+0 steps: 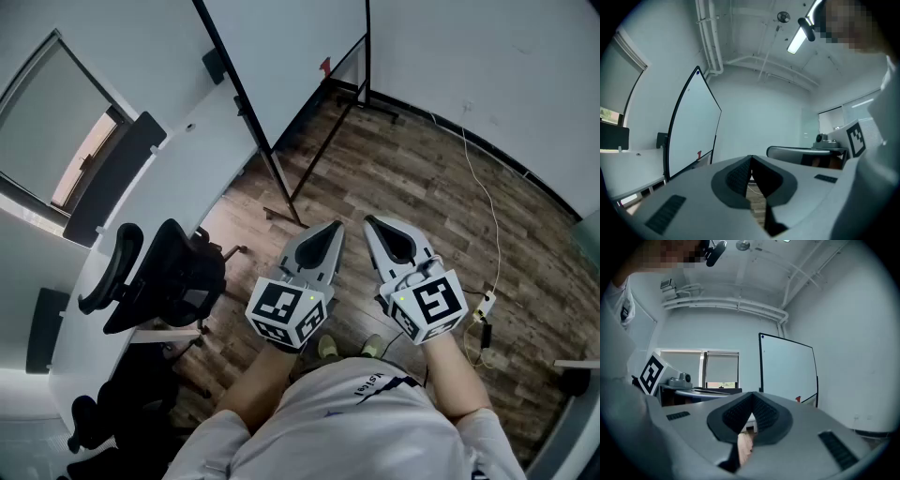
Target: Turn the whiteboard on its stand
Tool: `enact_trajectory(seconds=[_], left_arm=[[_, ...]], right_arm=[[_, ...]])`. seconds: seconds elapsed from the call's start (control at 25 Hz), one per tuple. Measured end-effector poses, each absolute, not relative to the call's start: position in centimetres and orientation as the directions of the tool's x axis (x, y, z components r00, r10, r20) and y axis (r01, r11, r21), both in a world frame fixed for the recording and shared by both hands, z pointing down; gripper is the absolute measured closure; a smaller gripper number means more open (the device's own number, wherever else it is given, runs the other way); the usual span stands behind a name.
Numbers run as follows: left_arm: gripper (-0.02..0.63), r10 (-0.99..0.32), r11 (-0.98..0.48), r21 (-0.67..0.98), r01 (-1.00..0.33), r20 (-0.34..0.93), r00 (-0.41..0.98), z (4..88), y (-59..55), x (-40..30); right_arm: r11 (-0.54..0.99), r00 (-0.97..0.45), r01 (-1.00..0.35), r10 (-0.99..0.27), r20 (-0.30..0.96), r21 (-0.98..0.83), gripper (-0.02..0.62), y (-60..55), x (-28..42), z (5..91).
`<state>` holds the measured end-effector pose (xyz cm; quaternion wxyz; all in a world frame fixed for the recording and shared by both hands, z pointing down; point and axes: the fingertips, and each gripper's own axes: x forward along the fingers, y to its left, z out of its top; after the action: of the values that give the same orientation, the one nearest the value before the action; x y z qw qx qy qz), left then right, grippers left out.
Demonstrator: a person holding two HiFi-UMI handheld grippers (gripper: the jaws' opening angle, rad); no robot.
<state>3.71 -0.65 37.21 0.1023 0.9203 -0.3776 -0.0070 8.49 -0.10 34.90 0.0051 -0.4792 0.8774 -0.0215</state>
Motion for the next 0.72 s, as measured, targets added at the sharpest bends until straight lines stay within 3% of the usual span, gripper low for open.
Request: enact_trajectory(seconds=[0.48,0.72], left_arm=[[0.594,-0.720,-0.677,0.160,-0.719,0.062,0.692,38.1,-1.5,5.0],[0.594,-0.786,-0.613,0.105,-0.783,0.017,0.618,36.6,-3.8,2.4]], right_arm=[[0.561,-0.577,-0.808,-0.815,0.053,-0.181,0.583,-0.6,10.4,37.7],[0.590,-0.602,-0.784,-0.798,0.007,-0.194,0.583,0.0,11.5,37.3]])
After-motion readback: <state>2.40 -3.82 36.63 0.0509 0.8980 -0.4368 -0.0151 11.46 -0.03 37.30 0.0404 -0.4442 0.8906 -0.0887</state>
